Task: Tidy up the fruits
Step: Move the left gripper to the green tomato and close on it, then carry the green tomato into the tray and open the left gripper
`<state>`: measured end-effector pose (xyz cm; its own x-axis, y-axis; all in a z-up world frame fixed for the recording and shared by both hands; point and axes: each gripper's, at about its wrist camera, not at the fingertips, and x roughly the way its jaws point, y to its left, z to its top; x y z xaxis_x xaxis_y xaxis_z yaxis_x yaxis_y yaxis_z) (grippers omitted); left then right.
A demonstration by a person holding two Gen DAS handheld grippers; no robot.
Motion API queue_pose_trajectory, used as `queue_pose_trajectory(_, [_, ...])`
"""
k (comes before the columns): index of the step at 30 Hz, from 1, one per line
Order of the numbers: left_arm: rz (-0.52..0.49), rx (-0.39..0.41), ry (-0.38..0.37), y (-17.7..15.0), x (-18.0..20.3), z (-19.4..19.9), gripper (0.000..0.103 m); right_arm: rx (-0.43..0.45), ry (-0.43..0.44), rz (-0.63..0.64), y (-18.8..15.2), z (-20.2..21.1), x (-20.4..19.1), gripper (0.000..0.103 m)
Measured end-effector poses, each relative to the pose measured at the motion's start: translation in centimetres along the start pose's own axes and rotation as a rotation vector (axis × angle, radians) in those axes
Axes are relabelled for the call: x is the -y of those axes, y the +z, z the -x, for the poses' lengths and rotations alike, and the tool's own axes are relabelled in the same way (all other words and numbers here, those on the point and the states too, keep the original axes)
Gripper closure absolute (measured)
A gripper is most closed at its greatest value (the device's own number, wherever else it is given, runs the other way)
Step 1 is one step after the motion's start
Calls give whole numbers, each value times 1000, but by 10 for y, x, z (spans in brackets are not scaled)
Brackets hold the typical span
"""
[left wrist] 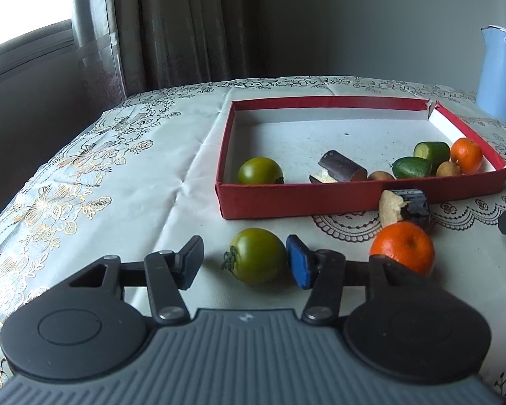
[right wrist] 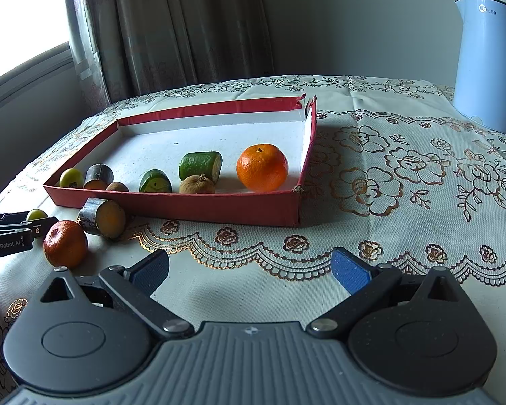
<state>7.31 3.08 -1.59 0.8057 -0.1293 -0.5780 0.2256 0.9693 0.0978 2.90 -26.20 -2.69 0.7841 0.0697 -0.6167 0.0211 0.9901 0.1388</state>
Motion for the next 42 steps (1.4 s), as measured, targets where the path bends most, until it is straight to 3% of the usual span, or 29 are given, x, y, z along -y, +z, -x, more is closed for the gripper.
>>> queue_pose_trajectory(14, [18,-2,-14,0,-4,0,53,9,14,-21,0,1,2,0])
queue_pose_trajectory(22, [-5,6,-32,-1,1,2,66,11,19,-28,0,1,3,0])
queue_pose_trajectory(42, [-23,9,11,-1,6,3,69,13,22,-33,0,2,3,0])
